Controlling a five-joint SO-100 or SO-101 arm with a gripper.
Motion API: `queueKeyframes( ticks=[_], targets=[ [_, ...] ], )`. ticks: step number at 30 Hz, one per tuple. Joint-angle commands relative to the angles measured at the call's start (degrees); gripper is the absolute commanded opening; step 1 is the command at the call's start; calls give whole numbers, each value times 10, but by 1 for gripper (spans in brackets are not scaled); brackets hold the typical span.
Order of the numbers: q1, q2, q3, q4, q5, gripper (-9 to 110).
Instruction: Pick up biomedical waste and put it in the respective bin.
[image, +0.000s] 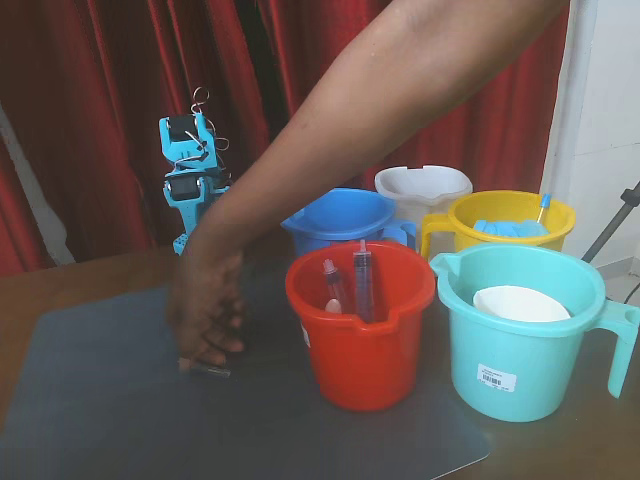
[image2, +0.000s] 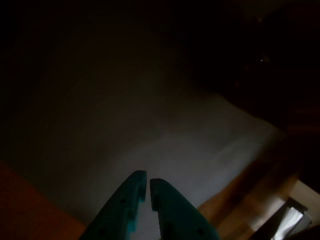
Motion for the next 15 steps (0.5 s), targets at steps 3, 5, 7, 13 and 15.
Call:
queueKeyframes(
  ticks=[3,5,7,13,15],
  targets=[
    [-6,5,-4,4,0,0],
    [-7,6,-4,22,-4,0],
    [-7,6,-4,17,-4,0],
    [-7,5,-8,-106,4,0],
    [-7,5,-11,-159,6,0]
  ],
)
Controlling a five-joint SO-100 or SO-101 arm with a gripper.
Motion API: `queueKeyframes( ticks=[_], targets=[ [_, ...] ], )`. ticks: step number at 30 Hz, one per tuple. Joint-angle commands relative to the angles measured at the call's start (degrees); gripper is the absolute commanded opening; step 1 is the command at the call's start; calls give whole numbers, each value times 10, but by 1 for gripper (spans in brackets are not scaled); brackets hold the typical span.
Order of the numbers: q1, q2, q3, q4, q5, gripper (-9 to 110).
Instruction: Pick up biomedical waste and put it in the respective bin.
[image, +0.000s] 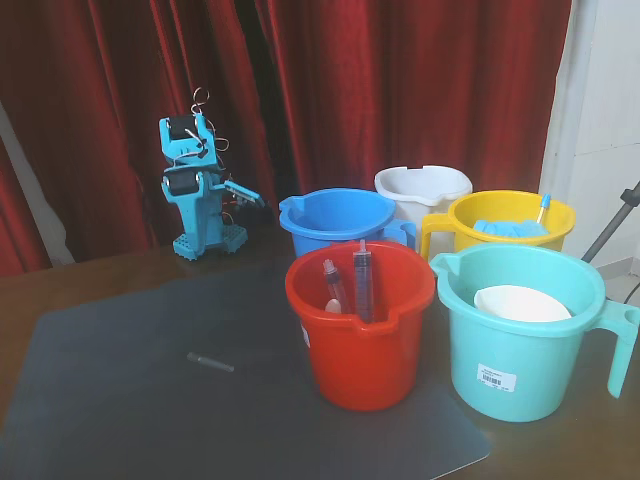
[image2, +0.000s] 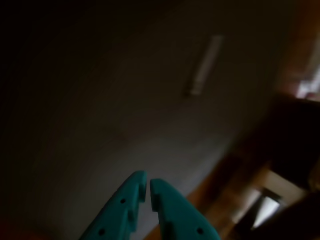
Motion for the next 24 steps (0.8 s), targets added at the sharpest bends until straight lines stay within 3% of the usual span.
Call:
queueKeyframes(
  ticks=[1,5,9,19,24],
  targets=[
    [-4,2,-12,-86,4,0],
    [4,-18,-26,-166,5,0],
    [4,-119,-98,-169,23,0],
    [-4,-652,-481,-43,80,0],
    [-5,-766,-593,-18,80,0]
  ],
)
